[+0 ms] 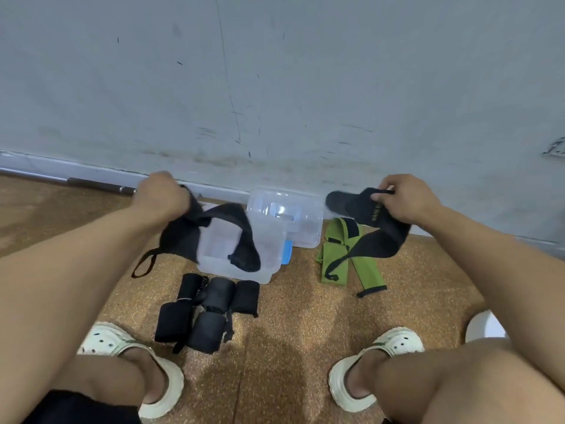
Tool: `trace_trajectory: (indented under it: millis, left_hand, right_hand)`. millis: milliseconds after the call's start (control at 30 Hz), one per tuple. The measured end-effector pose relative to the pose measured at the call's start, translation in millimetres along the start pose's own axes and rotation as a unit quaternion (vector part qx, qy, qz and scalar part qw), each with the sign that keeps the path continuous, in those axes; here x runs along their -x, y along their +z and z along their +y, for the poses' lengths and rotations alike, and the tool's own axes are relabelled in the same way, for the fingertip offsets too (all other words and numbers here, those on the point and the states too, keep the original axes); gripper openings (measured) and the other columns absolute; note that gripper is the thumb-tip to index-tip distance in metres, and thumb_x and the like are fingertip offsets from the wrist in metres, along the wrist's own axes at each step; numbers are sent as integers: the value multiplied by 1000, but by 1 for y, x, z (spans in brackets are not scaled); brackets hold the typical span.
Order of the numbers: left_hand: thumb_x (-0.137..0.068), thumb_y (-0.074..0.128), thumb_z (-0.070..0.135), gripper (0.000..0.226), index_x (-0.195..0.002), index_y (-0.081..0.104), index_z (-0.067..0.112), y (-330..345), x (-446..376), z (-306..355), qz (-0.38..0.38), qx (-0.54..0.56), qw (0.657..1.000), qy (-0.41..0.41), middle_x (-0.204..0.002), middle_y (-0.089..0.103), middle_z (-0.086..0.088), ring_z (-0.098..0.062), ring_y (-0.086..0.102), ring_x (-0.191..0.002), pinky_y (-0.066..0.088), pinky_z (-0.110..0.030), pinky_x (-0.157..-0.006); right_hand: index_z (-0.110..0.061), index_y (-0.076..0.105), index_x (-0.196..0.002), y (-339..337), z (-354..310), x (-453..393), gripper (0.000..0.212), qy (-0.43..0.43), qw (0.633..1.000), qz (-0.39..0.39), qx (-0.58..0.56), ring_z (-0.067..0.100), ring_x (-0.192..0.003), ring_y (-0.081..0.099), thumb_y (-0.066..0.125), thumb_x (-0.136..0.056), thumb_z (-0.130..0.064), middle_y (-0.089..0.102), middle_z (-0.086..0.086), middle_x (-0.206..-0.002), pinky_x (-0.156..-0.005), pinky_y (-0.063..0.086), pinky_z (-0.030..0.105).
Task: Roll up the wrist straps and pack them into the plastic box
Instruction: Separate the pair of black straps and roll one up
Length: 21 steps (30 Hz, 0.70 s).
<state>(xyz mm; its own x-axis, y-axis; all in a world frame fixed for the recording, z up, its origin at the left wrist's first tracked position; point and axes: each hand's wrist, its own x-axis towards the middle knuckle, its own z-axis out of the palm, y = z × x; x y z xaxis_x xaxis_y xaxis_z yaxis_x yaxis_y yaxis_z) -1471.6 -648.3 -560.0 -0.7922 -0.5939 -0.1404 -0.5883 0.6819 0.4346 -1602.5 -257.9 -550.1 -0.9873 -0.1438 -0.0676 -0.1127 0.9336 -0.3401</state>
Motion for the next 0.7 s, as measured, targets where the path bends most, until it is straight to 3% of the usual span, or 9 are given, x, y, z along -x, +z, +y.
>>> trace_trajectory:
  millis: [100, 267, 367, 433, 467, 500, 567, 633, 700]
  left_hand:
    - [-99, 53, 13, 18, -99, 68, 2, -5, -7, -24, 2, 20, 1000, 6, -109, 69, -22, -39, 60, -100, 47, -39, -83]
    - [-104, 49, 20, 28, -76, 54, 22, 15, 12, 14, -60, 66, 989, 119, -91, 61, -5, -27, 52, -90, 34, -33, -72]
    - [-105, 48, 24, 24, -82, 56, 21, 19, 20, 30, -107, 82, 972, 193, -85, 61, 1, -26, 56, -86, 37, -35, -68]
    - [-105, 49, 26, 22, -87, 59, 20, 19, 28, 39, -142, 105, 959, 223, -85, 63, 1, -22, 57, -81, 39, -35, -68]
    - [-106, 49, 27, 22, -87, 59, 21, 20, 32, 42, -163, 122, 950, 236, -85, 65, 2, -19, 56, -77, 40, -34, -68]
    - [-106, 50, 27, 23, -86, 59, 21, 19, 37, 46, -184, 146, 940, 247, -86, 66, 2, -18, 57, -77, 41, -34, -70]
    - [-106, 50, 21, 23, -85, 57, 14, 16, 46, 54, -228, 201, 917, 257, -103, 72, 8, -11, 63, -94, 44, -29, -83]
    - [-106, 46, 13, 23, -84, 53, 7, 13, 52, 57, -265, 239, 894, 272, -128, 69, 14, 1, 59, -119, 42, -24, -101]
    - [-105, 42, 8, 24, -83, 49, 4, 10, 56, 59, -278, 257, 880, 286, -127, 71, 7, 4, 58, -125, 42, -30, -109]
  right_hand:
    - [-27, 67, -87, -2, 28, 7, 13, -3, 999, -39, 4, 28, -90, 63, 67, -98, -33, 73, 5, -99, -78, 50, 38]
    - [-26, 69, -90, 10, -16, 15, 11, -137, 982, -130, -27, 23, -91, 66, 68, -97, -35, 70, -3, -89, -84, 50, 39]
    - [-8, 71, -80, 19, -55, 26, 53, -189, 967, -169, 5, 22, -66, 58, 62, -94, -59, 63, 10, -68, -71, 48, 39]
    - [-12, 69, -77, 27, -74, 31, 55, -223, 958, -174, 42, 19, -61, 53, 62, -90, -65, 56, 4, -60, -66, 45, 39]
    - [-23, 73, -91, 30, -81, 33, 42, -236, 955, -164, 69, 17, -70, 59, 66, -88, -64, 62, -2, -65, -69, 46, 37]
    - [-32, 70, -117, 31, -87, 35, 42, -242, 955, -149, 86, 19, -84, 64, 70, -86, -62, 69, -4, -76, -75, 49, 36]
    - [-33, 42, -153, 33, -93, 36, 80, -228, 961, -131, 81, 28, -113, 62, 75, -84, -57, 75, 5, -106, -85, 45, 34]
    - [-30, 25, -162, 33, -92, 35, 98, -209, 965, -149, 63, 30, -123, 58, 78, -83, -54, 72, 10, -123, -84, 37, 30]
    - [-33, 26, -161, 36, -88, 36, 98, -202, 956, -207, 51, 20, -115, 64, 81, -83, -50, 75, 2, -105, -81, 36, 25]
